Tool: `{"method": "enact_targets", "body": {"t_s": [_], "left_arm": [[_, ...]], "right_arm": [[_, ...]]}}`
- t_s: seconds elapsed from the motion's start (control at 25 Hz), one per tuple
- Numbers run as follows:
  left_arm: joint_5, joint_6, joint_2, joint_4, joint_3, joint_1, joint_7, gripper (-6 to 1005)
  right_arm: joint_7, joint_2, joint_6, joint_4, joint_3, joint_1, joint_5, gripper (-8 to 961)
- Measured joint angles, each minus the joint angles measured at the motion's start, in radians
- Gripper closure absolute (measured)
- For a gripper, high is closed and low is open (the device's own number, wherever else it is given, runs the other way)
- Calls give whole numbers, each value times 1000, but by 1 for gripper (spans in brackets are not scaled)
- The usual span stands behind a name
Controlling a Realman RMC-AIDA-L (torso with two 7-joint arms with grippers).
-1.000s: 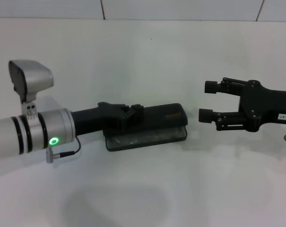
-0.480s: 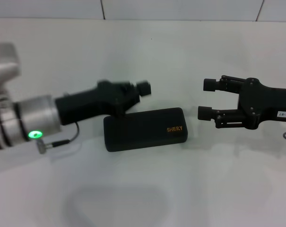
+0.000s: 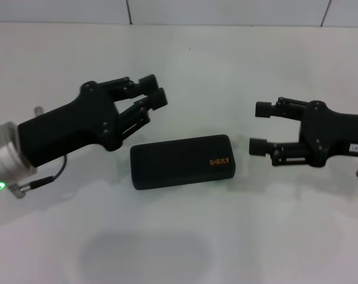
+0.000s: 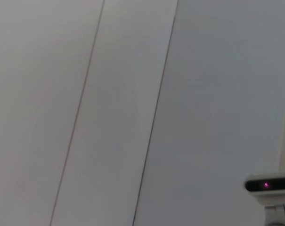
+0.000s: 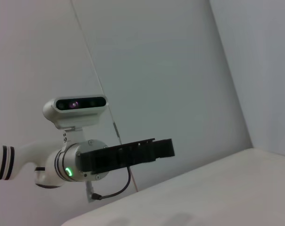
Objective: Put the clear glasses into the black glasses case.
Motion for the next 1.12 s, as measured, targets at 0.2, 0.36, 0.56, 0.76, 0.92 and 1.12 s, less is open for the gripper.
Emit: {"method": "enact_targets", "body": {"t_s": [0.2, 0.36, 0.56, 0.76, 0.92, 1.12], "left_arm": [[-21, 30, 5, 0, -4, 39, 10, 697], [20, 45, 10, 10, -7, 55, -4, 607], [33, 64, 11, 26, -17, 113, 21, 442], [46, 117, 11, 33, -52, 164, 106, 289], [55, 165, 9, 28, -79, 175, 118, 272], [57, 177, 12, 30, -91, 194, 115, 280]], "right_arm": [[-114, 2, -82, 24, 1, -7, 33, 67], [-150, -1, -89, 53, 1, -8, 46, 67], [-174, -4, -80, 64, -6, -8, 31, 67], [-190, -4, -78, 64, -8, -5, 27, 67], [-197, 1, -74, 66, -30, 4, 27, 67], [-200, -2, -44, 62, -80, 15, 27, 67]]}}
